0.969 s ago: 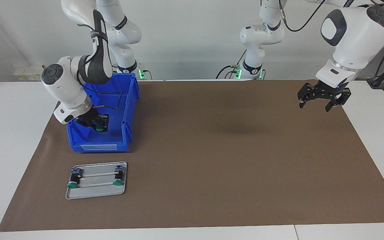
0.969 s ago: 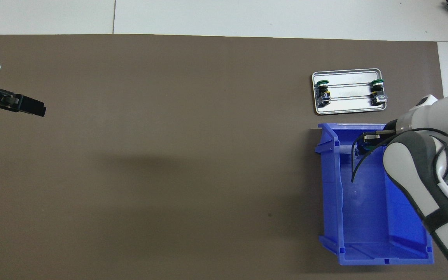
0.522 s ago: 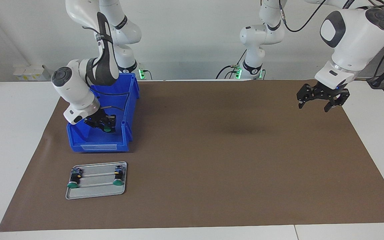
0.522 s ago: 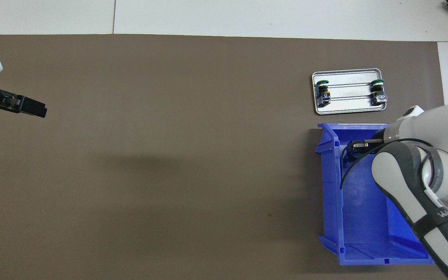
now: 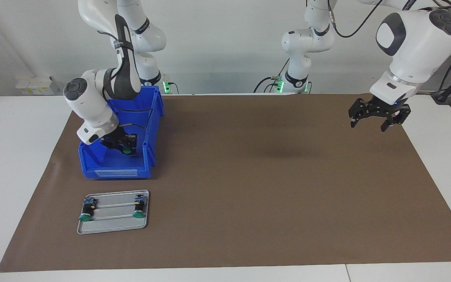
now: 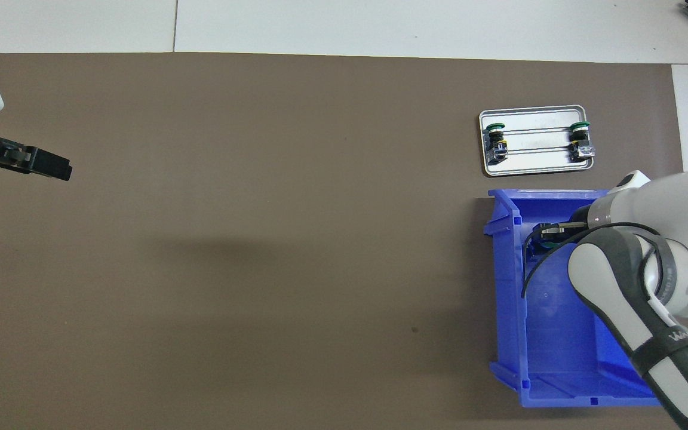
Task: Place and press button with both arms
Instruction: 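Lower the button into the blue bin and open the right gripper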
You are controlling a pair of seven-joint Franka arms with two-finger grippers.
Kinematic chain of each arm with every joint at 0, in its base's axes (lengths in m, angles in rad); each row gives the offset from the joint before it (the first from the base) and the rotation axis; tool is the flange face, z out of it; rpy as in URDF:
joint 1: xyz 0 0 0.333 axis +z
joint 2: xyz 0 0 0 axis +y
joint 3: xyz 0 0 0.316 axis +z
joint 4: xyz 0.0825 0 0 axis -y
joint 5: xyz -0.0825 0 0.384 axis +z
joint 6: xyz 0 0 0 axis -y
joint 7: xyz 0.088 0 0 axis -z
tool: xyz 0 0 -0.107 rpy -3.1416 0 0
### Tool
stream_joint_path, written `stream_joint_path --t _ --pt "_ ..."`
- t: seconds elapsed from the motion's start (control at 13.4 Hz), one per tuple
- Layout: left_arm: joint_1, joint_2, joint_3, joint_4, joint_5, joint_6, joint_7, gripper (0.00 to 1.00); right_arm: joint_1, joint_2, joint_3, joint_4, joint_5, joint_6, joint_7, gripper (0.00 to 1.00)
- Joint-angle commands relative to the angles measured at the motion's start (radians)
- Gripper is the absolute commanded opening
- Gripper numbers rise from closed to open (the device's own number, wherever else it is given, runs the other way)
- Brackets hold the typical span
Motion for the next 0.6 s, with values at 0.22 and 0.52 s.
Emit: stream_joint_path --t 0.22,0.52 --pt "0.010 -0.024 -0.004 -0.031 -0.006 0.020 0.001 1.00 -0.014 -0.043 0.004 -0.037 0.034 -0.016 -0.033 0.99" --pt "0.010 -0.024 -0.004 -0.031 -0.008 0.020 0.001 1.00 -0.001 -0.069 0.004 -0.005 0.034 -0.027 0.024 0.99"
